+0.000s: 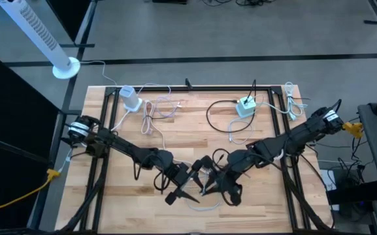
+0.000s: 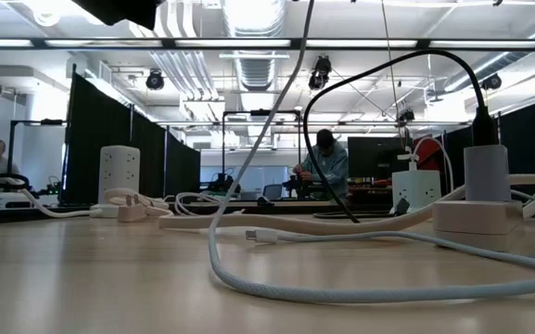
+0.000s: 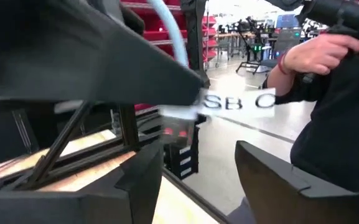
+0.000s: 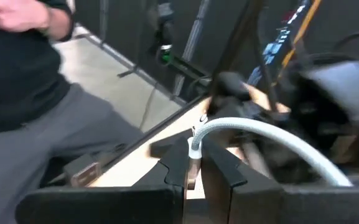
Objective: Insert USB
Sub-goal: Insert the light blue charger cable into the pink outlet extension
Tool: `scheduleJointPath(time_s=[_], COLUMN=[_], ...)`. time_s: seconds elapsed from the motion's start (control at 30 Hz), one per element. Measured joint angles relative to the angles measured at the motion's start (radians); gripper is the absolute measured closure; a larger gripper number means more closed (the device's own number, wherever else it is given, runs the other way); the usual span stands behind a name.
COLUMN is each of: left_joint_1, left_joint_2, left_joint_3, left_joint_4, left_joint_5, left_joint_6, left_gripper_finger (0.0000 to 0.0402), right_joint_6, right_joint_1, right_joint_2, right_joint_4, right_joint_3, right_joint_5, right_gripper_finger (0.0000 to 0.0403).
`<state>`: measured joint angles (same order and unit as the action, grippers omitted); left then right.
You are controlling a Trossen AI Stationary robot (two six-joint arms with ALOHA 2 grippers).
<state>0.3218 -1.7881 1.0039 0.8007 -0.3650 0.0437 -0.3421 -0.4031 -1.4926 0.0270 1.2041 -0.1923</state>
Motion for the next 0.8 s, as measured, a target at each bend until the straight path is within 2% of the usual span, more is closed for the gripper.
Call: scheduleJointPath(time_s=[0.37, 0.8], left_joint_1=[-0.001, -0.002], left_joint_2=[0.000, 0.000], left_joint_3=[0.000, 0.000], left_joint_4=[0.040, 0.057], left_joint_5=[0.003, 0.004], left_joint_6=[0.004, 0.008], left_gripper_finger=[0.0277, 0.0325], right_joint_6=[0.018, 0.039], right_joint_1=[0.002, 0.000], right_joint_2=[0.000, 0.000], right_joint_4=[0.005, 0.016], right_joint_3=[0.000, -0.002], right_joint_5=[-0.020, -0.025], right_gripper_finger=[0.0388, 0.0388])
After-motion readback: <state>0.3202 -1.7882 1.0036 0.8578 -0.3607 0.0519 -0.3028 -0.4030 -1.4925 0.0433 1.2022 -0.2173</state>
